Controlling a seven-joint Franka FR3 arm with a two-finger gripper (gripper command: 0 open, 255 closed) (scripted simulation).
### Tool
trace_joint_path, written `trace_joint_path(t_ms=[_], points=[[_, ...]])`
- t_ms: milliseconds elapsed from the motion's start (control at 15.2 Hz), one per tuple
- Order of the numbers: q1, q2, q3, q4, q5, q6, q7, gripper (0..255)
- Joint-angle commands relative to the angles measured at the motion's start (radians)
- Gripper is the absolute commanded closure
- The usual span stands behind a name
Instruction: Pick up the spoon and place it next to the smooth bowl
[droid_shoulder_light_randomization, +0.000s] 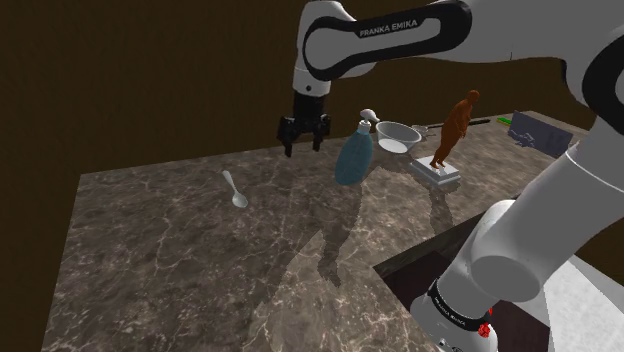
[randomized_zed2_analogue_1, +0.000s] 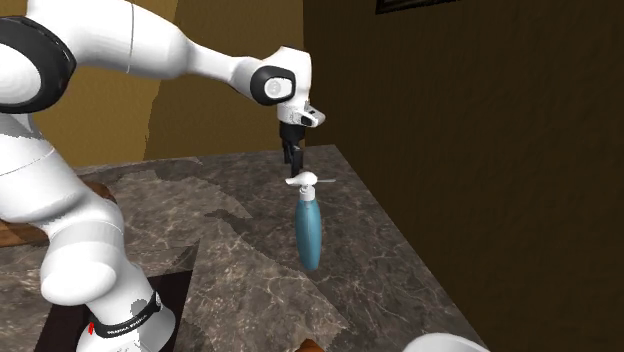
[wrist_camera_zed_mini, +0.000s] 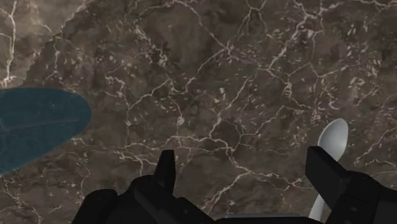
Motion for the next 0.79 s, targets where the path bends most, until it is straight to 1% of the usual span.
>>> trace_joint_path(t_ms=[0,396,726], points=[[0.008,0.074,0.010,0.043,0.012,0.029,0.023,0],[0.029,0.296,0.031,0.216,0.038,0.073,0.082,0],[0.051,0.490,0.042,0.401,0.052,0.080,0.129,0]])
